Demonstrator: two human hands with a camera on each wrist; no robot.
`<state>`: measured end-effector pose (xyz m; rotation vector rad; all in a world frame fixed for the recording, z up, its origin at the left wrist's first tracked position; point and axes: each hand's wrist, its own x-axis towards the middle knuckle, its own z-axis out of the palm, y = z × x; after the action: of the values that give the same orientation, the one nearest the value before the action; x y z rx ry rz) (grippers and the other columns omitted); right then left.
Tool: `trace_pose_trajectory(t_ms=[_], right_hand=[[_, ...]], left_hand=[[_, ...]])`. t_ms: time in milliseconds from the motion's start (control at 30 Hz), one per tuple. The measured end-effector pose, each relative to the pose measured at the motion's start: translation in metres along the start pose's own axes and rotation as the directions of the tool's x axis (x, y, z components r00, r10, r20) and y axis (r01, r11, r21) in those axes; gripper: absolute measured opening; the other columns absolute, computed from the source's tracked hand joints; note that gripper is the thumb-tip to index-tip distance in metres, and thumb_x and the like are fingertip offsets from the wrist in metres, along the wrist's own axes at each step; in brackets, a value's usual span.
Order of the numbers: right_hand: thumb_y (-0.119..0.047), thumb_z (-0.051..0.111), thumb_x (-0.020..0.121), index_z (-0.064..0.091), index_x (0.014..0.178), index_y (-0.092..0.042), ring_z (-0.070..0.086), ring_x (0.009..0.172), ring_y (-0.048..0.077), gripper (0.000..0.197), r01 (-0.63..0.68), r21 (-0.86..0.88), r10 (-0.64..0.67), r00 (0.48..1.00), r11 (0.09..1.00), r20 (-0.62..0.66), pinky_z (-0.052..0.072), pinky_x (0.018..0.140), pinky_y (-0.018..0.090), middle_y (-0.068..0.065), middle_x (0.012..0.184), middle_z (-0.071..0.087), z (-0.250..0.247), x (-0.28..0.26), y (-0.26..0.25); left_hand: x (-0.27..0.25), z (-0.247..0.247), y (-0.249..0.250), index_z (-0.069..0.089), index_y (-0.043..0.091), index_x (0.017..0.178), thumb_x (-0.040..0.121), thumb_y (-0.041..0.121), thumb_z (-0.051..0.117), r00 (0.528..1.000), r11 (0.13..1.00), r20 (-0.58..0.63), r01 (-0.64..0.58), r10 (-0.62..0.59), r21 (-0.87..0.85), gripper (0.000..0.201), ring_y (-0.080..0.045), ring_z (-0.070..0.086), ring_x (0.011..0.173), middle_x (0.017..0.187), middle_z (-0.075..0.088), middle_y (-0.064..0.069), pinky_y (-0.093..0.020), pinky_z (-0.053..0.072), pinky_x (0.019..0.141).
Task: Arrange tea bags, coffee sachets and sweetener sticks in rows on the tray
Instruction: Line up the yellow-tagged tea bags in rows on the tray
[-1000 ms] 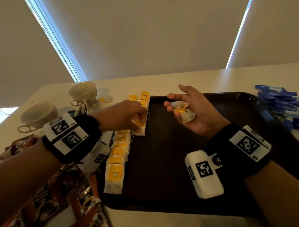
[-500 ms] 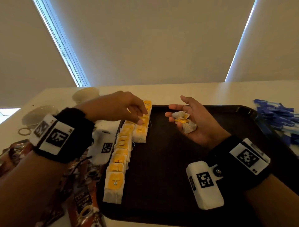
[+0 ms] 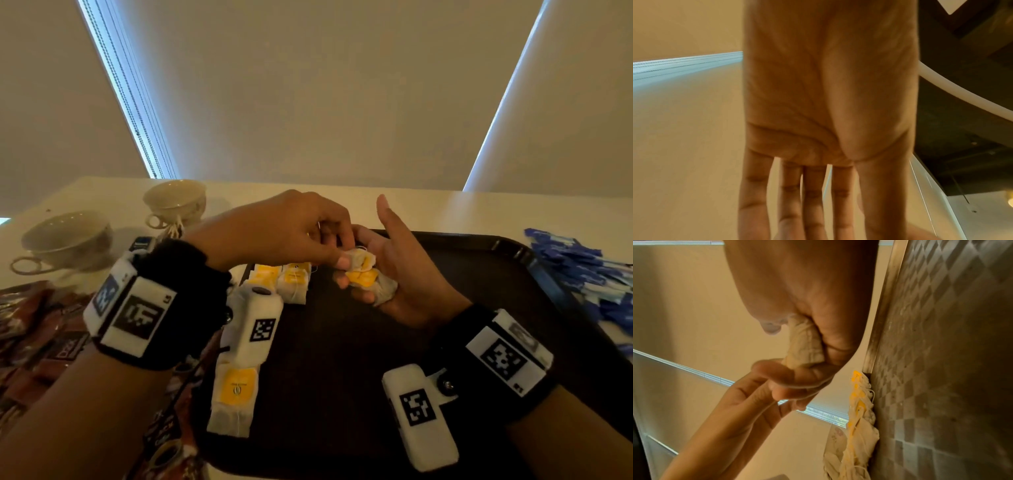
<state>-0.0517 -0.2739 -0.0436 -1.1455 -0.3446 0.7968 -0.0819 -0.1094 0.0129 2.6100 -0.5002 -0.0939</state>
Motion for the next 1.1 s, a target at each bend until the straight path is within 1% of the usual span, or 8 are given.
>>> trace_pose_trajectory(t_ms=[200,300,433,533,667,767,867,1100], right_hand=[[-0.07,0.019,0.088,0.051,0.114,-0.012,0.052,0.054,0.017,0.071,0.023,0.006,-0.024,0.995,1.0,0.1,0.035,0.034,0.018,0.009,0.066,0.048,-0.002,-0.001,-0.001],[-0.069,0.02,0.088,0.046,0.127,-0.01,0.052,0.054,0.017,0.075,0.029,-0.023,-0.026,0.993,0.999,0.117,0.036,0.034,0.019,0.012,0.069,0.047,-0.004,0.0,0.001],[-0.064,0.018,0.092,0.047,0.126,-0.01,0.052,0.055,0.018,0.069,0.062,-0.055,-0.055,0.991,0.997,0.121,0.035,0.034,0.018,0.011,0.079,0.06,-0.006,-0.001,0.002],[-0.065,0.014,0.091,0.045,0.13,-0.011,0.051,0.053,0.017,0.074,0.066,-0.073,-0.056,0.989,0.995,0.136,0.033,0.033,0.016,0.016,0.092,0.064,-0.006,-0.002,-0.001],[-0.069,0.012,0.089,0.052,0.113,-0.014,0.049,0.049,0.016,0.072,0.036,-0.105,-0.016,0.983,0.994,0.185,0.028,0.034,0.017,0.012,0.077,0.049,-0.003,-0.003,-0.002],[-0.068,0.011,0.089,0.056,0.108,-0.017,0.049,0.047,0.015,0.071,0.032,-0.101,-0.01,0.977,0.994,0.215,0.029,0.033,0.015,0.012,0.075,0.045,-0.002,-0.004,-0.003],[-0.068,0.011,0.089,0.058,0.108,-0.018,0.048,0.047,0.015,0.071,0.037,-0.122,-0.01,0.977,0.992,0.211,0.031,0.032,0.015,0.013,0.075,0.046,-0.002,-0.004,-0.004],[-0.064,0.021,0.092,0.042,0.133,-0.016,0.048,0.051,0.013,0.066,0.03,-0.174,-0.016,0.997,0.984,0.081,0.034,0.032,0.017,0.01,0.089,0.065,-0.004,0.001,-0.002]], left_hand=[[0.004,0.007,0.002,0.061,0.027,0.091,0.079,0.043,0.066,0.997,0.992,-0.039,-0.06,0.065,0.113,0.021,-0.001,0.056,0.081,0.085,0.059,0.013,-0.01,0.038,0.068],[0.003,0.005,0.0,0.062,0.028,0.087,0.076,0.05,0.067,0.996,0.99,-0.019,-0.081,0.084,0.111,0.025,-0.004,0.055,0.084,0.089,0.06,0.012,-0.012,0.04,0.068],[0.0,0.0,0.0,0.068,0.032,0.083,0.075,0.067,0.057,0.987,0.988,-0.042,-0.154,0.155,0.013,0.038,0.001,0.057,0.085,0.088,0.06,0.013,-0.008,0.044,0.07],[0.003,0.001,-0.001,0.068,0.027,0.079,0.08,0.056,0.059,0.979,0.987,-0.13,-0.156,0.158,0.025,0.03,-0.002,0.058,0.086,0.088,0.06,0.01,-0.012,0.043,0.067],[0.007,0.011,0.001,0.058,0.029,0.093,0.076,0.036,0.072,0.992,0.995,-0.096,-0.091,0.087,-0.034,0.022,-0.007,0.062,0.084,0.095,0.061,0.011,-0.008,0.047,0.058],[0.008,0.012,0.001,0.06,0.028,0.098,0.076,0.037,0.072,0.997,0.998,-0.049,-0.06,0.058,-0.025,0.027,-0.009,0.063,0.083,0.093,0.06,0.012,-0.01,0.049,0.059],[0.007,0.01,0.001,0.063,0.023,0.096,0.076,0.039,0.07,1.0,0.999,-0.007,-0.027,0.027,-0.023,0.027,-0.009,0.064,0.067,0.086,0.06,0.01,-0.012,0.049,0.059],[0.001,-0.004,0.001,0.061,0.029,0.082,0.076,0.04,0.066,0.997,0.999,-0.07,-0.028,0.025,-0.04,0.013,-0.002,0.061,0.077,0.082,0.062,0.012,-0.015,0.048,0.062]])
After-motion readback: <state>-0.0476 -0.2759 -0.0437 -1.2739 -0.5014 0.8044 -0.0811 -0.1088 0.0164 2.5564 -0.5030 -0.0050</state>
